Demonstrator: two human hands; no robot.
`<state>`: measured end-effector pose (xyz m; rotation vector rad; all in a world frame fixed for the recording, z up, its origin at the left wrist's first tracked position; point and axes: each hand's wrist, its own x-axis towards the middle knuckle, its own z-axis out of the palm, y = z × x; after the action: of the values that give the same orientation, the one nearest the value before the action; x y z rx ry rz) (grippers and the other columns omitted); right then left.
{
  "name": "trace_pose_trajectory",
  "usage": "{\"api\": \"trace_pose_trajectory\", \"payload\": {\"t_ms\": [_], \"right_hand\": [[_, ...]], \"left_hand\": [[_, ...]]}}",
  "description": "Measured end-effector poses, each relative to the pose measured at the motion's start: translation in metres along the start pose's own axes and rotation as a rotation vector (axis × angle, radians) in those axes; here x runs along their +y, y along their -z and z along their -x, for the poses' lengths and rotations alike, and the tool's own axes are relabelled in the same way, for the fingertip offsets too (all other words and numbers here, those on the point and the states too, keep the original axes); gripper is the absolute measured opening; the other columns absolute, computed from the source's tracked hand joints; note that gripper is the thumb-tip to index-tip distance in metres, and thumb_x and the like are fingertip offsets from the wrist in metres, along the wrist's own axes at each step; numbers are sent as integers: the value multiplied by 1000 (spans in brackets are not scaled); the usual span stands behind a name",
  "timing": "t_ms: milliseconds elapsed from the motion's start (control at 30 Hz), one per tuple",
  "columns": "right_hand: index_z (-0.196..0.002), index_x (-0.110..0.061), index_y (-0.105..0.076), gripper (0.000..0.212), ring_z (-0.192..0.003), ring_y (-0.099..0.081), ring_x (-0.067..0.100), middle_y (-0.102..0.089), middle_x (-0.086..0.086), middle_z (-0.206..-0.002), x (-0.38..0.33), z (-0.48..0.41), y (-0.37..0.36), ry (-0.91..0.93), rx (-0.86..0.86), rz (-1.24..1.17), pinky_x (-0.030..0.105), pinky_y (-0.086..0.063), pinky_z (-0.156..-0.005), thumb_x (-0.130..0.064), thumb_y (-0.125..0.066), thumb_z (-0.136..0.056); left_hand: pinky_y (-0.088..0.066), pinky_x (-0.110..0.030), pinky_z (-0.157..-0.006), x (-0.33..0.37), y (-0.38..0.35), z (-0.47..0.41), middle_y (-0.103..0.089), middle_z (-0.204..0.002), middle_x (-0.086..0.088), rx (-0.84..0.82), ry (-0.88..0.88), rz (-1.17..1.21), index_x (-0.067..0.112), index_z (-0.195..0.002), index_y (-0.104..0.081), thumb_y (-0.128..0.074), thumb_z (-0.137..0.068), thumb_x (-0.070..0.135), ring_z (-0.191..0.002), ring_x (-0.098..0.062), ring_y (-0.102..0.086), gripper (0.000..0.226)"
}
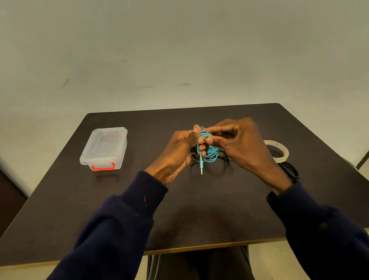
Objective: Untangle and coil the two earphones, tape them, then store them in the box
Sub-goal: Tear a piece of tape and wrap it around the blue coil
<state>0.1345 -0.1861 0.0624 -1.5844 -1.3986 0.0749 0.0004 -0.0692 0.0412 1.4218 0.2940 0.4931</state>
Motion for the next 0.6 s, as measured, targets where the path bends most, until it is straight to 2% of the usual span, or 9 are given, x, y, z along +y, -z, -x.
{"api": "trace_pose_trajectory", "payload": {"t_ms": [100, 267, 367, 467, 533, 600], "right_hand": [[-102, -14, -79, 17, -81, -73, 7, -75, 0, -94, -4, -1, 3, -20, -39, 64, 18, -59, -75, -13, -79, -85], [-97, -10, -77, 11, -77, -64, 1, -67, -4, -90, -6, -5, 5, -57, -109, 270, 10, -50, -64, -18, -75, -90], [-98, -11, -76, 11, -78, -60, 2, -65, -4, -94, -4, -6, 6, -79, -169, 319, 12, -44, -66, -20, -70, -94], [-95, -12, -78, 14, -81, -67, 5, -72, -4, -92, -2, -7, 9, -98, -191, 235, 21, -53, -71, -24, -70, -94], [-94, -13, -80, 15, -81, -71, 6, -76, -4, -89, -1, -7, 12, -146, -208, 147, 21, -58, -73, -25, -72, -93], [-93, -14, -80, 14, -79, -73, 5, -78, -5, -86, 1, -6, 14, -198, -213, 61, 20, -59, -72, -26, -74, -92]], "left_hand": [[-49, -50, -96, -1, -2, 1, -61, -66, 1, 12, -17, -45, 3, -82, -63, -36, -108, 32, -68, -13, -60, 47], [-53, -45, -93, -2, -4, 8, -66, -73, -2, -18, -38, -53, 6, -79, -65, -47, -104, 30, -75, -13, -66, 39], [-55, -46, -96, 0, 1, 11, -71, -88, -12, -45, -52, -100, 6, -83, -69, -58, -94, 31, -92, -27, -68, 30], [-54, -46, -97, -1, 7, 11, -67, -99, -24, -23, -52, -123, 1, -91, -70, -59, -96, 26, -99, -34, -65, 28], [-53, -49, -97, -3, 8, 11, -67, -98, -23, 8, -46, -139, 1, -93, -70, -56, -100, 25, -98, -35, -63, 29], [-50, -55, -96, -4, 8, 10, -68, -94, -21, 41, -51, -181, 3, -91, -72, -58, -97, 33, -95, -34, -62, 34]]}}
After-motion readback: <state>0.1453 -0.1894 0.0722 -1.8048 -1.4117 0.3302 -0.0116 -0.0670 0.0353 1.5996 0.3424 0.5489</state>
